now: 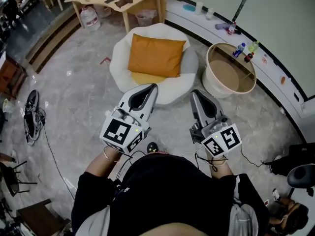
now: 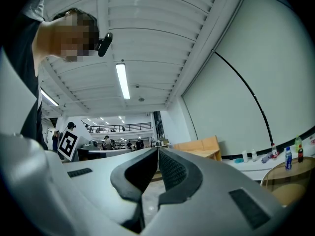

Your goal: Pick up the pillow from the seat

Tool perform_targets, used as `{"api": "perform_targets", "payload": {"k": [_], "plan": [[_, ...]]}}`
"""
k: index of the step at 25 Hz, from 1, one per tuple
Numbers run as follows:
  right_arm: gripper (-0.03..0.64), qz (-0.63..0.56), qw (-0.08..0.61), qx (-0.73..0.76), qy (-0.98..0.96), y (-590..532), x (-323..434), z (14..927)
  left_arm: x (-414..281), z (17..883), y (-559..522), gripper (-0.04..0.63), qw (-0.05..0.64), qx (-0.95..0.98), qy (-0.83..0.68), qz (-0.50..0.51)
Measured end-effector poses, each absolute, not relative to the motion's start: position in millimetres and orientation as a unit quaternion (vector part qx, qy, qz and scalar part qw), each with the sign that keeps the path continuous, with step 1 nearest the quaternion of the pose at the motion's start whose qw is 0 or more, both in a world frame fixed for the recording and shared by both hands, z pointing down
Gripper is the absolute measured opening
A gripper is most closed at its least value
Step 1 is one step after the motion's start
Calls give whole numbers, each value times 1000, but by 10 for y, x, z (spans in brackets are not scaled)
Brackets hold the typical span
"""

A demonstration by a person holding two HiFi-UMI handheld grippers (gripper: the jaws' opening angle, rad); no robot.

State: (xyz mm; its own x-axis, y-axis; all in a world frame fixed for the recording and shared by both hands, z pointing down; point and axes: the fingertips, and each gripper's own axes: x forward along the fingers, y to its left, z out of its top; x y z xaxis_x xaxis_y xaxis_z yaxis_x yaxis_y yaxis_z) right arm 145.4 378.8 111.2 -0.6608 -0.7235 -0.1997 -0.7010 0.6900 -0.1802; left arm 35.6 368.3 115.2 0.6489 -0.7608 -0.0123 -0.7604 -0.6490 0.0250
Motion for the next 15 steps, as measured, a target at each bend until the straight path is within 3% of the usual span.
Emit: {"api": "perform_targets", "payload": {"k": [4,15], "plan": [[21,-44,128,-394,909,3644,1325,1129,298,1163,3562,9,-18,911,-412,6],[21,-58,122,-389,911,3391,885,1219,-120,1250,3346,9,-2,910,-416,0]]}}
